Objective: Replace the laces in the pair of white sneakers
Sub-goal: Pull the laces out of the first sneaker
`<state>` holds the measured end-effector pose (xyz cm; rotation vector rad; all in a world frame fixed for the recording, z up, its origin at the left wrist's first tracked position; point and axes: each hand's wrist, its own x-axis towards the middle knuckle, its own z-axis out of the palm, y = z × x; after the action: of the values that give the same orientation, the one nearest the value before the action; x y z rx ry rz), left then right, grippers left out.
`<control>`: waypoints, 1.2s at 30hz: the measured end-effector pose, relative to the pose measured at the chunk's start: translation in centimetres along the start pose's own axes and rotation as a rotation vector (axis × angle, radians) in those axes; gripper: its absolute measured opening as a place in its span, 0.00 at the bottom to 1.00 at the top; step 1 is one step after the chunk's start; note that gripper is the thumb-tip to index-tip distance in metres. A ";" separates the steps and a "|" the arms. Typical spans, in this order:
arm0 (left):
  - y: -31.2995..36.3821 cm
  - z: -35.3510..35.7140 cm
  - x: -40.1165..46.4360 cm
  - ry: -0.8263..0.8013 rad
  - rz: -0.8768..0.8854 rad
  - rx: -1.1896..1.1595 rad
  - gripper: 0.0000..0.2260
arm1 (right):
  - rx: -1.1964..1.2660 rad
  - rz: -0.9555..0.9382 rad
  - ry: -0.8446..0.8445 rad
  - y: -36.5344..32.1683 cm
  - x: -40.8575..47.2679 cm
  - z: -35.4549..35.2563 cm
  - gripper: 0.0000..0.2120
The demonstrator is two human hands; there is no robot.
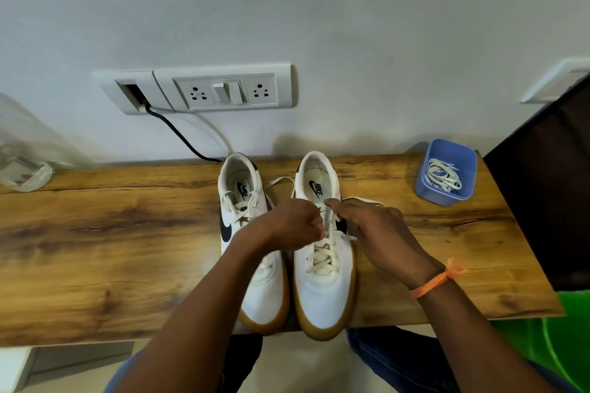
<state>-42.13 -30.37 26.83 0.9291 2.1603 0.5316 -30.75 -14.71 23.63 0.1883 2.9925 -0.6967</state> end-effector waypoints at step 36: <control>-1.8 -1.6 -0.6 0.560 -0.290 -0.014 0.08 | -0.046 0.398 -0.093 -5.9 -3.2 3.0 0.27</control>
<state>-43.82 -32.11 27.09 0.4721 2.7256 0.7204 -28.30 -21.64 23.80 0.7028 2.7521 -0.5716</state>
